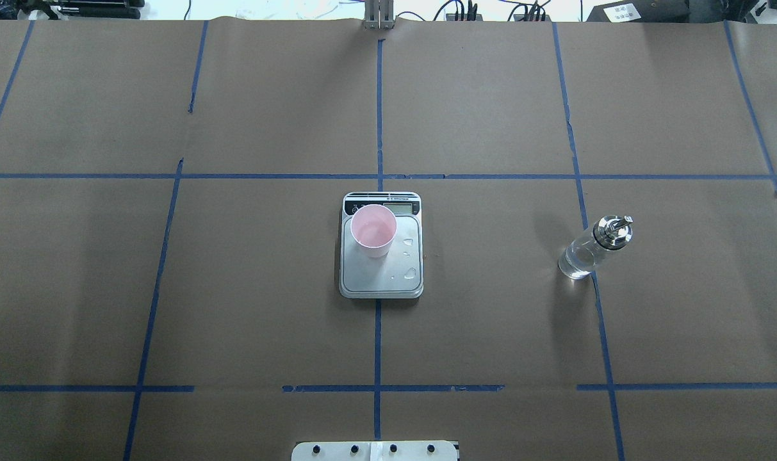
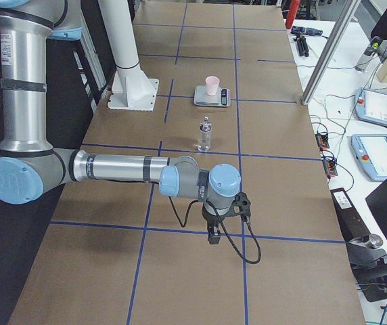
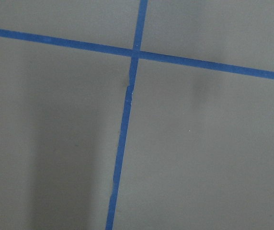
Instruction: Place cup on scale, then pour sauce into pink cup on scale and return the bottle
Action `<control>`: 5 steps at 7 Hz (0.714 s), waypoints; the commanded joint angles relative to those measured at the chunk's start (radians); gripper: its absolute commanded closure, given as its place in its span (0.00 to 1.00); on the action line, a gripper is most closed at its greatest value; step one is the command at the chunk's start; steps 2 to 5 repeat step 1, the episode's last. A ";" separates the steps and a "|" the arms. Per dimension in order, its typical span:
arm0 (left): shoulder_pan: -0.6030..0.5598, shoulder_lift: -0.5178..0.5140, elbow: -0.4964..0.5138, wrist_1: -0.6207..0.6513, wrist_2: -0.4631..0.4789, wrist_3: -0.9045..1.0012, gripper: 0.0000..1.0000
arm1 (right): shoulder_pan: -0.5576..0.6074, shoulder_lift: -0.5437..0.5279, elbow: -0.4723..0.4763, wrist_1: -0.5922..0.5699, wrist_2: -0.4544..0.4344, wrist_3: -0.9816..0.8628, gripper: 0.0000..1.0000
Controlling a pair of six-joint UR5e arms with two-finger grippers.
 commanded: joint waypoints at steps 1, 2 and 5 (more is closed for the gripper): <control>0.000 -0.002 -0.001 -0.003 0.000 0.000 0.00 | 0.000 -0.002 -0.001 0.000 0.001 0.001 0.00; 0.000 -0.002 -0.001 -0.003 0.000 0.000 0.00 | 0.000 -0.002 -0.001 0.000 0.001 0.001 0.00; 0.000 -0.002 -0.001 -0.003 0.000 0.000 0.00 | 0.000 -0.002 -0.001 0.000 0.001 0.001 0.00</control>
